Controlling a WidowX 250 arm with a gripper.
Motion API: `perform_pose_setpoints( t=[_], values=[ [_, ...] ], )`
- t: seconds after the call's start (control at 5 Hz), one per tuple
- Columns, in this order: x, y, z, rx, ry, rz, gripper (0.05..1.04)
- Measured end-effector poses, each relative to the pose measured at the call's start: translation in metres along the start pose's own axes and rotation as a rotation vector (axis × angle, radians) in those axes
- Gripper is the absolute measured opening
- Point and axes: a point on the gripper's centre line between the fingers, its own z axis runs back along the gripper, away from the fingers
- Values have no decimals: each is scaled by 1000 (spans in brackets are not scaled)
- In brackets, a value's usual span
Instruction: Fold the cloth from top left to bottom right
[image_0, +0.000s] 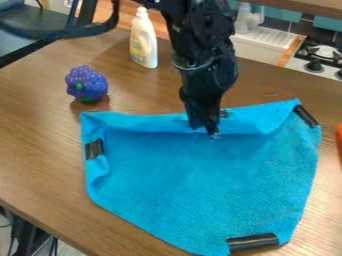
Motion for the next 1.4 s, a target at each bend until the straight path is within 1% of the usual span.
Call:
perform_pose_setpoints(
  t=[0.2, 0.4, 0.6, 0.8, 1.0, 1.2, 1.4],
  values=[
    [1, -26, 19, -12, -21, -25, 53],
    [4, -40, 29, -22, -27, -16, 53],
    [5, -61, 30, -22, -6, -9, 53],
    [7, -84, 27, 4, 14, -12, 53],
    [4, -104, 21, 14, 33, -17, 83],
    [-3, -120, 16, 23, 55, -41, 224],
    [-9, -125, 10, -4, 87, -29, 492]
  ],
)
